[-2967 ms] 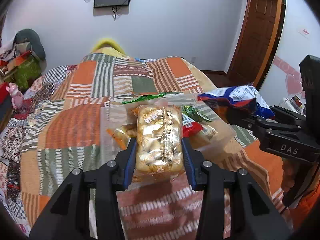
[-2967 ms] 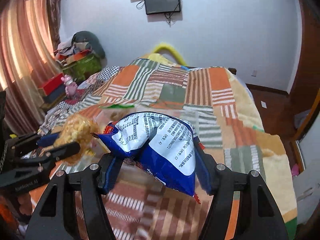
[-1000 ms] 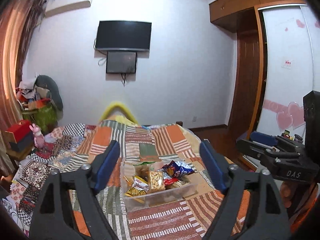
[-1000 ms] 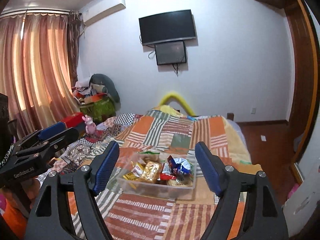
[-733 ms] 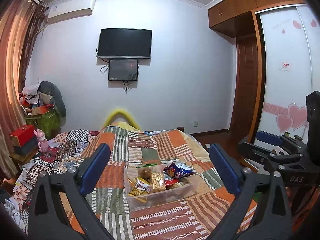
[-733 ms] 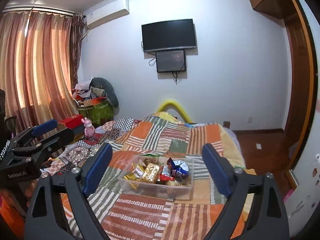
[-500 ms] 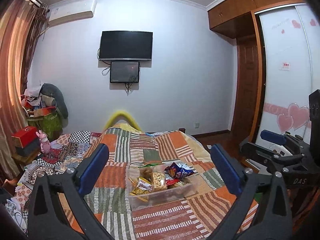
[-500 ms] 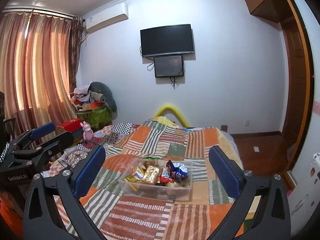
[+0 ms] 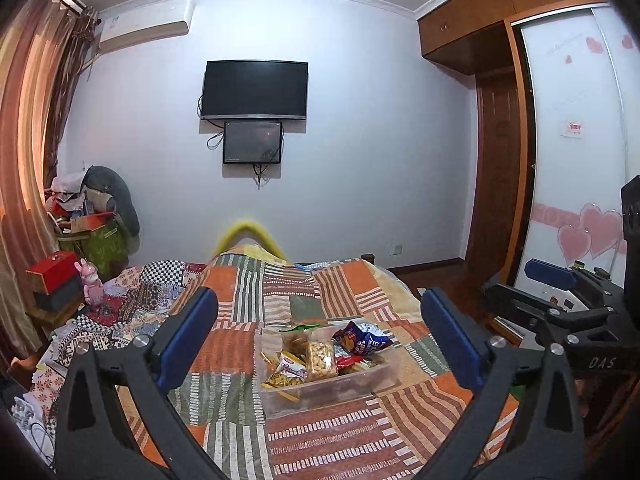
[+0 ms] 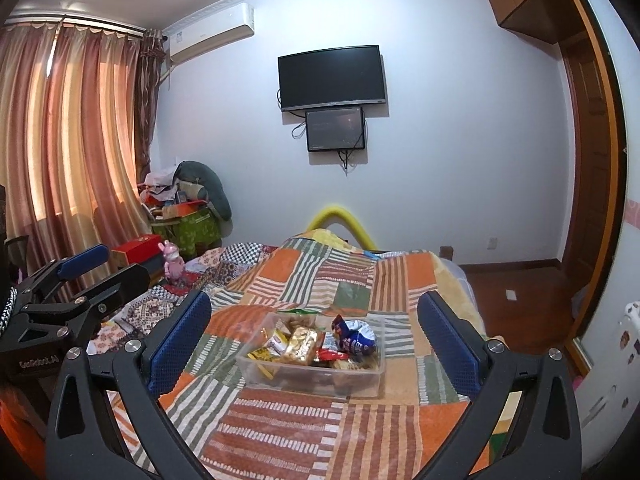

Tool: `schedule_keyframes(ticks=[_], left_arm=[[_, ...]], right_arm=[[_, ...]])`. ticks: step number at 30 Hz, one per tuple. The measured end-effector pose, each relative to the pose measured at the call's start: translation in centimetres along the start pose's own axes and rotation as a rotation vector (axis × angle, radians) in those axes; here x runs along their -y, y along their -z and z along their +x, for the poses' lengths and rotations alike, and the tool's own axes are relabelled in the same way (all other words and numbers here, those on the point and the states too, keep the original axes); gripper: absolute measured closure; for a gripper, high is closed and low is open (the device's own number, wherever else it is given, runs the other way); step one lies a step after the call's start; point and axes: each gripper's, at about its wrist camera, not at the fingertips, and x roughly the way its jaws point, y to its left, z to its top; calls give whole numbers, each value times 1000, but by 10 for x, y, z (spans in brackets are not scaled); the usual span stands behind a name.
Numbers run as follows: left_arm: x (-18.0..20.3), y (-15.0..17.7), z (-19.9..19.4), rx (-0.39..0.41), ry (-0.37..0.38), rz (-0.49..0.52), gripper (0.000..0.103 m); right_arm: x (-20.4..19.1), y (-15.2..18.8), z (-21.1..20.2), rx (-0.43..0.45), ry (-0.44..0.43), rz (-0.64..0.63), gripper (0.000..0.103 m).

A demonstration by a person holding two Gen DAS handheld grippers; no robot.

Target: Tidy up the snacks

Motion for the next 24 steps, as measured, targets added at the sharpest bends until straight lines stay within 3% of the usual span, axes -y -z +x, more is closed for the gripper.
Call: schedule_keyframes(ticks=[24], left_arm=[[-4, 3, 6, -25, -4, -5, 0]], right_arm=[[1, -2, -3, -2, 4, 13, 0]])
